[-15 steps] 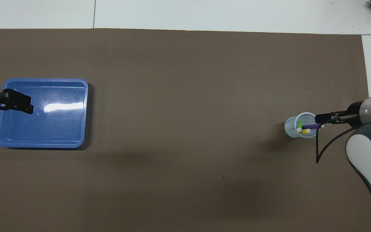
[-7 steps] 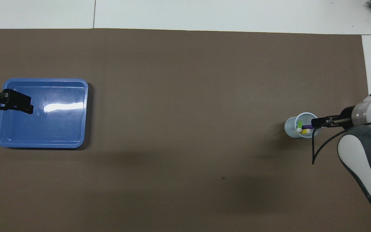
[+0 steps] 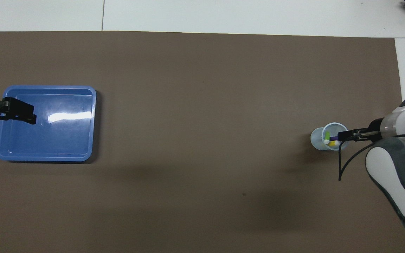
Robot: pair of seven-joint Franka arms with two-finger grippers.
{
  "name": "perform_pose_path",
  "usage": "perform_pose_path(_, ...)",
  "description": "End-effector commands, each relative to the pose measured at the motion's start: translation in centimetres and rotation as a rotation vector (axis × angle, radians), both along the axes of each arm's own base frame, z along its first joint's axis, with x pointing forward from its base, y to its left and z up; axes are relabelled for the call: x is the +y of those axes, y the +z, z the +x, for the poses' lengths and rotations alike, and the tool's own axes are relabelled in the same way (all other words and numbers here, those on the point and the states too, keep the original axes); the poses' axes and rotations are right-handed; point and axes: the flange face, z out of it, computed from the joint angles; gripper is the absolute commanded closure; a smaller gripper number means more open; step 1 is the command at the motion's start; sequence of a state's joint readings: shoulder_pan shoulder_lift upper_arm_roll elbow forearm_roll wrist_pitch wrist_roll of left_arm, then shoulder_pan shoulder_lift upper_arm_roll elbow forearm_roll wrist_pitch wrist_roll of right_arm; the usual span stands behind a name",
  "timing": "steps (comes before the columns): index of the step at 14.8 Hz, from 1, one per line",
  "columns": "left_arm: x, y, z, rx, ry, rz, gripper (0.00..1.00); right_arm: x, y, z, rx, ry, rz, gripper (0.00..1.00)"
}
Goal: Right arm passes pens to left for tray arrangement
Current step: 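Reach the right gripper into the white cup and grasp the purple pen, then lift the purple pen with the right gripper while the left gripper advances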
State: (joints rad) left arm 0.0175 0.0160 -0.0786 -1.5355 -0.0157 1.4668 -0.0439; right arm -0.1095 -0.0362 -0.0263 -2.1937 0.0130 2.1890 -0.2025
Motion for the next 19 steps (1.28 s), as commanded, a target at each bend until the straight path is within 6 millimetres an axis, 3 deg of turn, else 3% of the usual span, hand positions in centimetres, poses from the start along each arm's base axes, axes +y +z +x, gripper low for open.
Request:
perform_pose_path(1,0.1,0.1,-0.6,-0.008,0.008,0.023,0.0,-0.4,-0.5,-0.7,-0.029,0.031,-0.009,0.06)
perform_pose_path(8,0.1,0.1,-0.6,-0.006,0.008,0.023,0.0,-0.2,-1.4,-1.0,-0.035,0.033,-0.01,0.16)
perform_pose_path(13,0.1,0.1,-0.7,-0.005,0.013,0.023,0.0,-0.2,-1.4,-1.1,-0.032,0.048,-0.011,0.4)
perform_pose_path(15,-0.3,0.1,-0.9,0.003,0.008,0.024,0.0,-0.2,-1.4,-1.0,-0.032,0.048,-0.011,0.59)
perform_pose_path(19,-1.5,-0.3,-1.8,0.028,0.11,0.039,0.0,-0.2,-1.5,-1.1,-0.031,0.048,-0.01,0.77)
